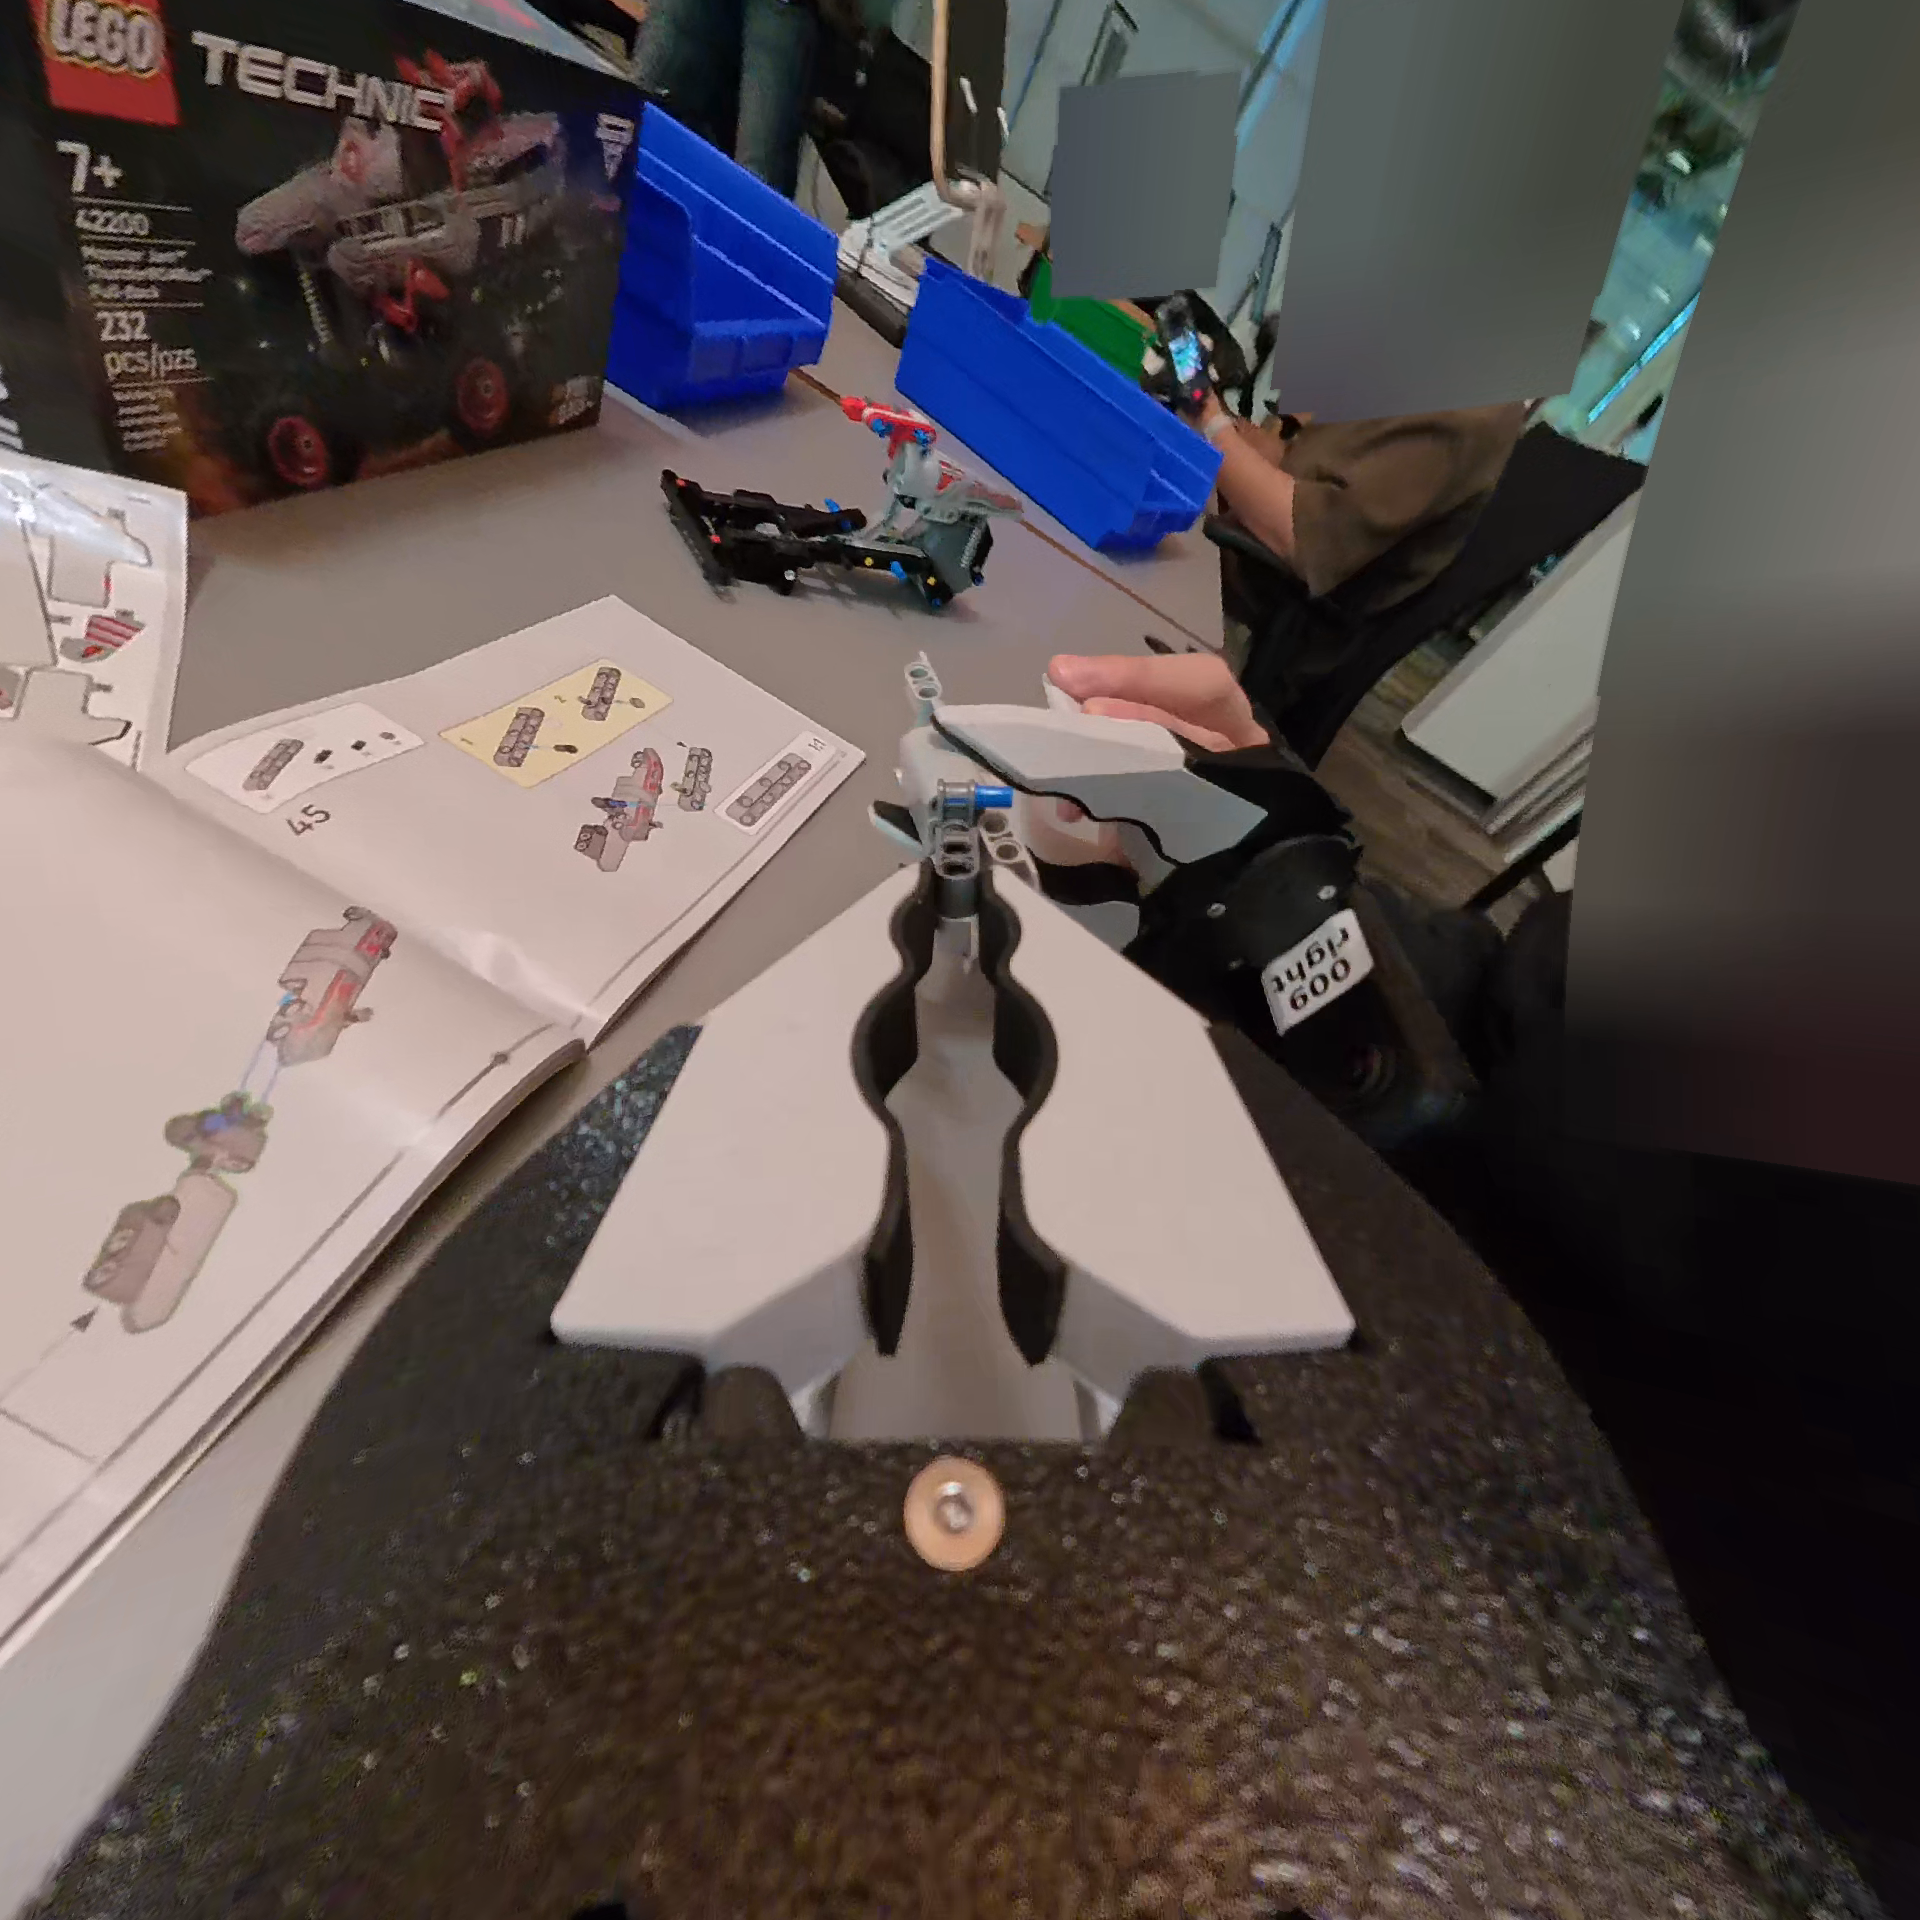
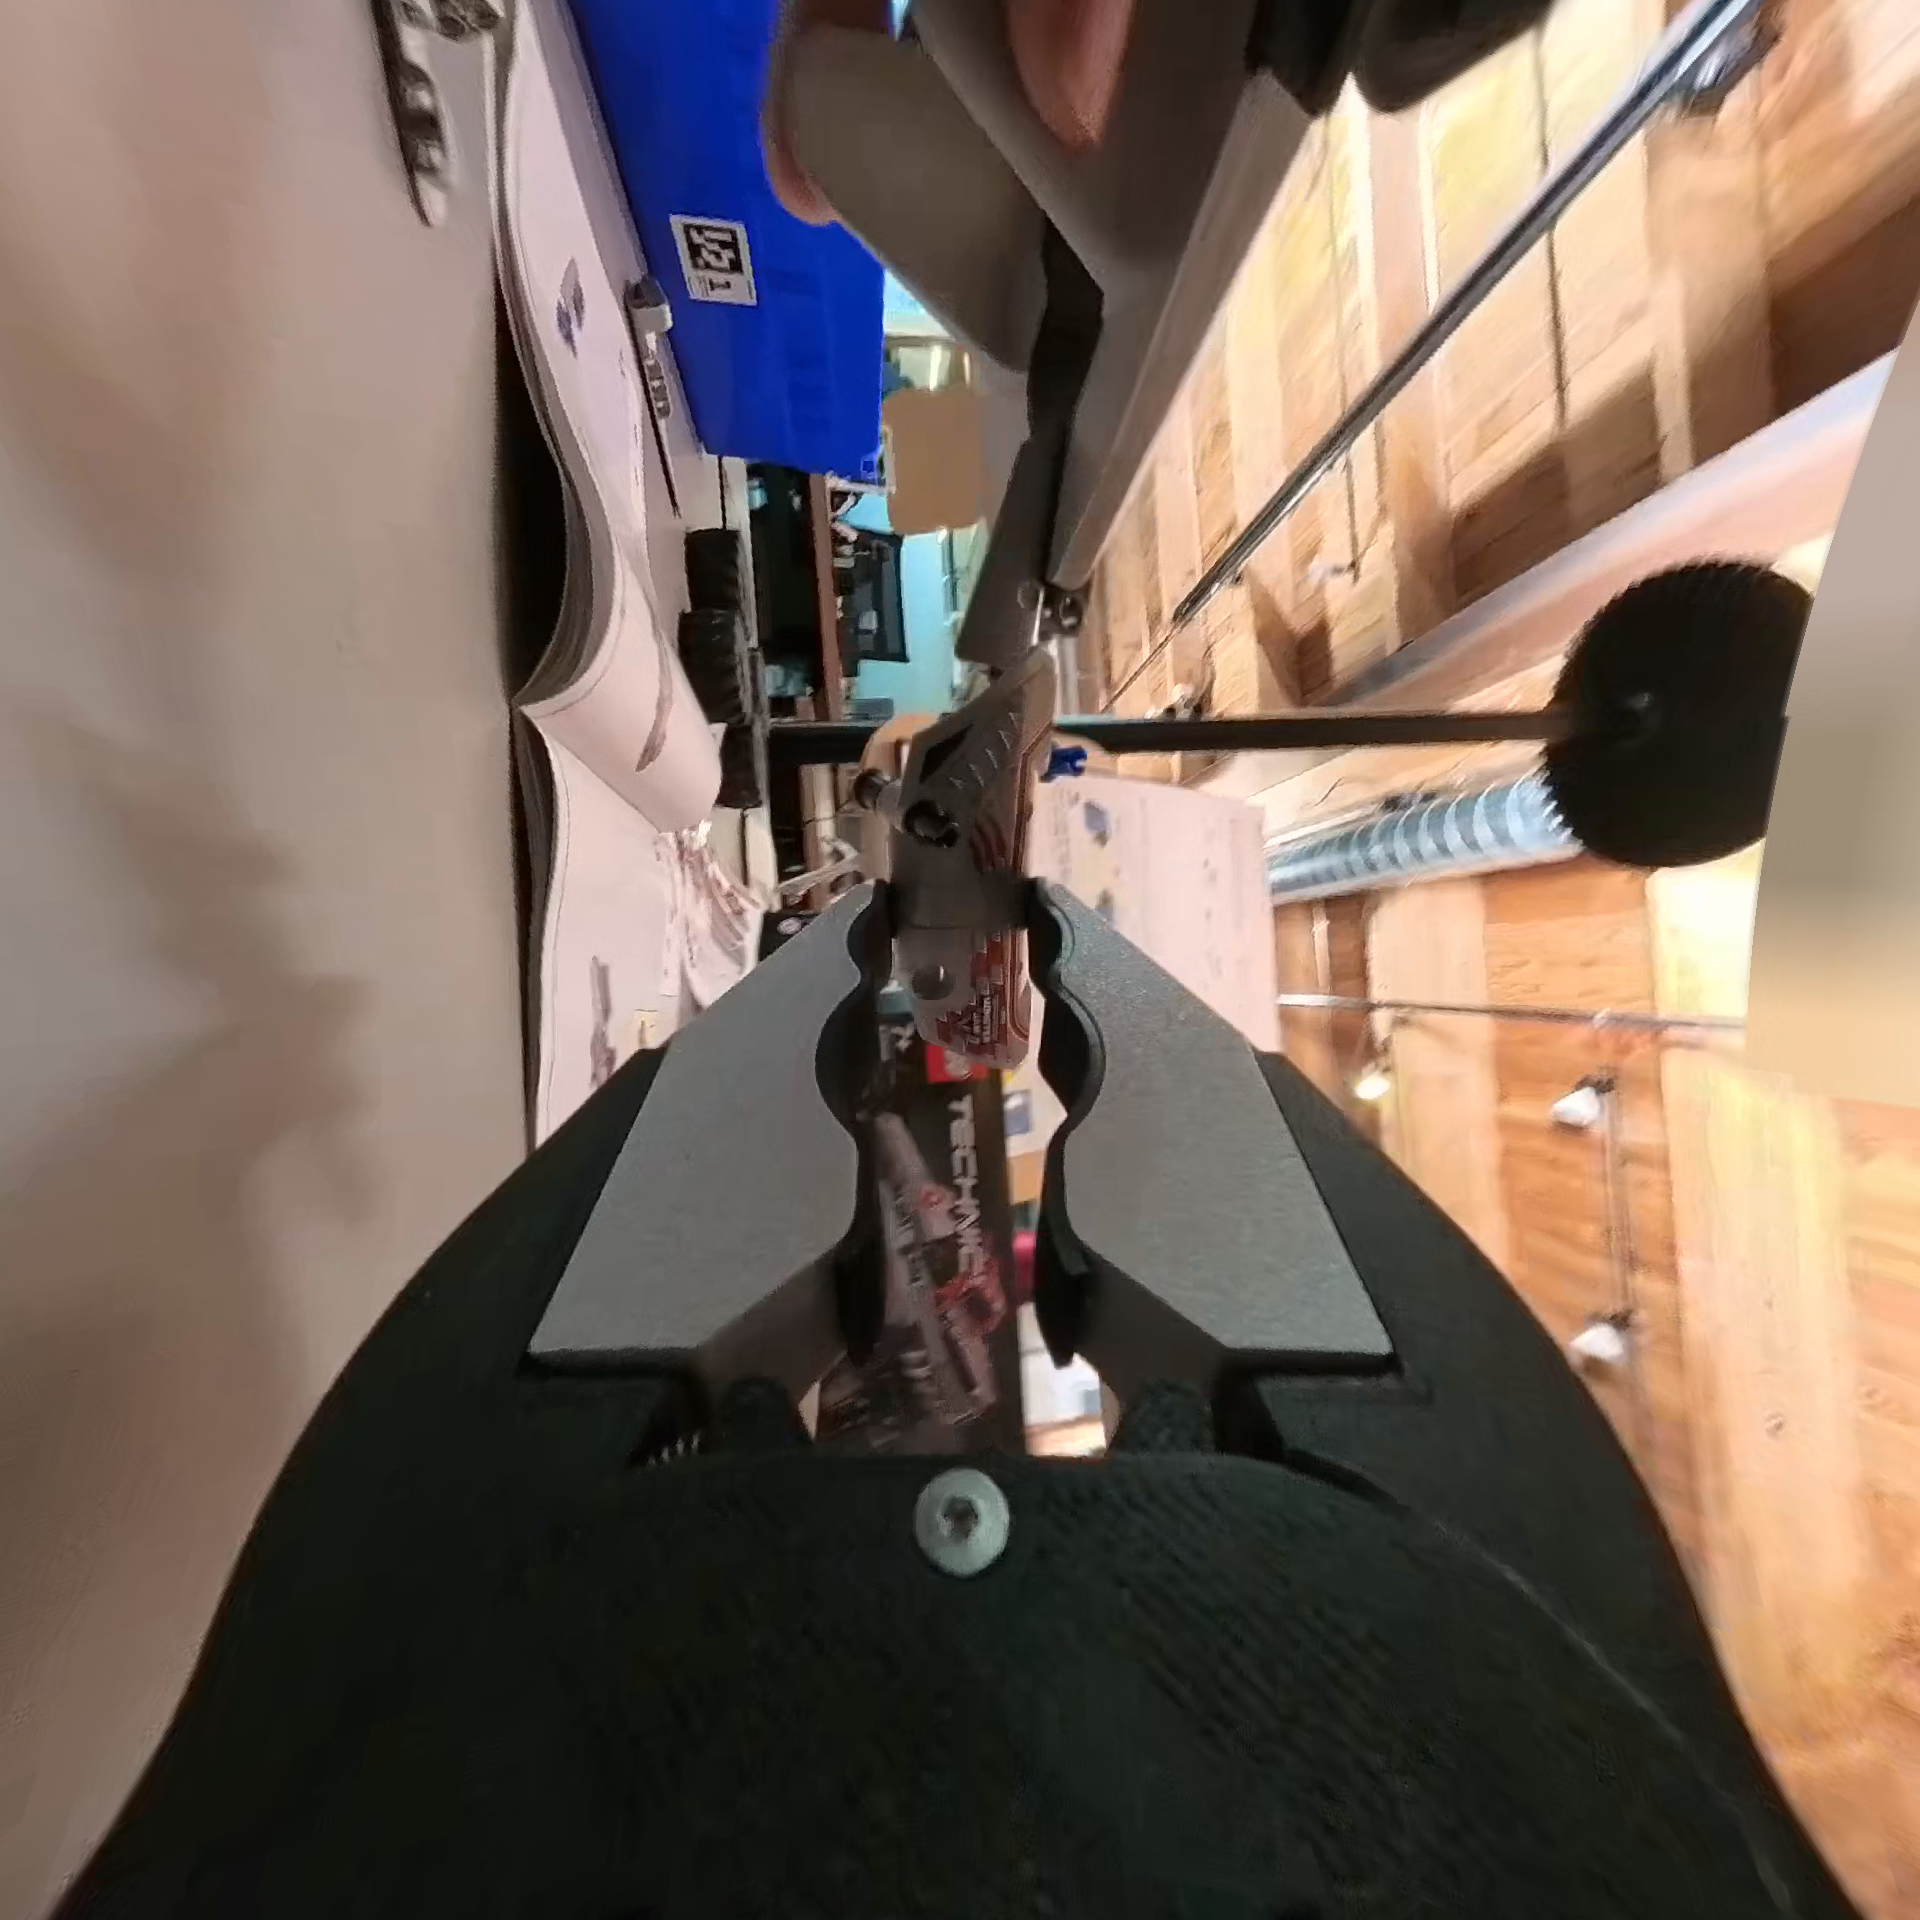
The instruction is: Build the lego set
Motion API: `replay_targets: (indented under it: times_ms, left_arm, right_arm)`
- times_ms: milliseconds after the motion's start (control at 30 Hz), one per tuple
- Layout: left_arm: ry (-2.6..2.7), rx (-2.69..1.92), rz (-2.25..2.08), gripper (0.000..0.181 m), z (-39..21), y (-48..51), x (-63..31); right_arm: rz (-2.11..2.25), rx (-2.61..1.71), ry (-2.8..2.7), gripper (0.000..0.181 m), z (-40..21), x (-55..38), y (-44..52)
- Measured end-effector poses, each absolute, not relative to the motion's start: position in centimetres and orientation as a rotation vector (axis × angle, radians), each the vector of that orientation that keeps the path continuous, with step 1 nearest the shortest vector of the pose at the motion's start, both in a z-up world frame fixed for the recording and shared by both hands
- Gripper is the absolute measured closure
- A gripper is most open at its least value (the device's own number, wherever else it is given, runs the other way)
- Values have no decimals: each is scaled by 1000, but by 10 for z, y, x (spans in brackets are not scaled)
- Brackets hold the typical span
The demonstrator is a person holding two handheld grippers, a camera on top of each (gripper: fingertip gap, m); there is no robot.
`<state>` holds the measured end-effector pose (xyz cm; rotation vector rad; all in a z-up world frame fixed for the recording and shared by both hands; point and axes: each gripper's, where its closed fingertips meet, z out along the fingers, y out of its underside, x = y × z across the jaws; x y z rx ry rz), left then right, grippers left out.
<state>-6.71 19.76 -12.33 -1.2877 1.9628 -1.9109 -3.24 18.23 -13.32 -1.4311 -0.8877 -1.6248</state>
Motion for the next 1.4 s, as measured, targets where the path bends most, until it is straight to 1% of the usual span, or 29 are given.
replay_targets:
  times_ms: [33,233,500,667,833,967,1033,1300,1400]
  left_arm:
    - [1938,-1315,-1910,176,-124,197,-64]
    - [1825,-1448,-1934,176,-125,195,-55]
    - [1834,-1448,-1889,176,-134,198,-53]
    - [1727,-1446,-1901,176,-130,209,-46]
    - [1768,-1396,-1770,176,-128,217,-48]
    - [1685,-1370,-1980,176,-98,208,-58]
    - [1666,-1385,-2029,176,-91,206,-60]
    - [1575,-1494,-2068,176,-94,208,-55]
    - [1584,-1513,-2002,176,-101,208,-51]
  right_arm:
    - [-1604,-1458,-865,157,-135,-29,182]
    - [-1467,-1563,-785,157,-146,-22,181]
    - [-1400,-1646,-800,157,-160,-23,188]
    - [-1395,-1737,-763,157,-169,-9,183]
    - [-1297,-1624,-611,158,-145,-14,178]
    - [-1148,-1611,-489,157,-137,-14,175]
    - [-1091,-1635,-466,157,-140,-17,178]
    - [-962,-1631,-321,157,-132,-18,182]
    - [-965,-1636,-324,157,-132,-18,180]
